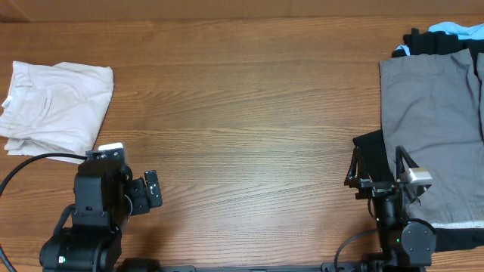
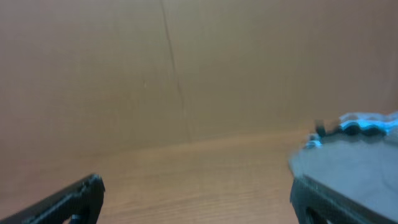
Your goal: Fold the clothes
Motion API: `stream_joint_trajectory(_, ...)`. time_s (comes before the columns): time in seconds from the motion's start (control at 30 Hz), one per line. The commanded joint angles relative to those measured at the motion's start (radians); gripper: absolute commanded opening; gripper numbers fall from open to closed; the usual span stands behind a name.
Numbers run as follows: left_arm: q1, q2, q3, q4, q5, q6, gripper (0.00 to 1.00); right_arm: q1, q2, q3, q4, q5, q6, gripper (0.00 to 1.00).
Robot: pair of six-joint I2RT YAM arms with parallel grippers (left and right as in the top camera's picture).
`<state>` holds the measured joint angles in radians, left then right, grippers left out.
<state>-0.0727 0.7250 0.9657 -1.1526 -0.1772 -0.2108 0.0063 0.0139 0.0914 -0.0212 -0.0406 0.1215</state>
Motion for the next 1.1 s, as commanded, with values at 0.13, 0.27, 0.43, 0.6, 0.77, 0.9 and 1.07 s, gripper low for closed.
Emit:
stream_joint_trajectory(0.13, -0.005, 0.000, -0.006, 0.003, -0.013, -0.014, 1.00, 0.004, -0.011, -0.084, -0.058, -0.013, -0.043, 1.00)
stream_joint_trajectory(0.27, -0.005, 0.000, -0.006, 0.003, -0.014, -0.014, 0.99, 0.005, -0.007, -0.083, -0.060, -0.006, -0.043, 1.00)
stream_joint_trajectory(0.43, -0.005, 0.000, -0.006, 0.003, -0.014, -0.014, 1.00, 0.005, -0.007, -0.083, -0.060, -0.006, -0.043, 1.00)
stream_joint_trajectory(0.6, -0.005, 0.000, -0.006, 0.003, -0.013, -0.014, 1.00, 0.005, -0.007, -0.083, -0.060, -0.006, -0.043, 1.00)
stream_joint_trajectory(0.77, -0.005, 0.000, -0.006, 0.003, -0.014, -0.014, 1.00, 0.005, -0.007, -0.083, -0.060, -0.006, -0.043, 1.00)
stream_joint_trajectory(0.9, -0.005, 0.000, -0.006, 0.003, -0.014, -0.014, 1.00, 0.005, -0.007, -0.083, -0.060, -0.006, -0.043, 1.00)
stream_joint_trajectory(1.07, -0.006, -0.033, -0.033, 0.003, -0.014, -0.014, 1.00, 0.005, -0.007, -0.083, -0.060, -0.006, -0.043, 1.00)
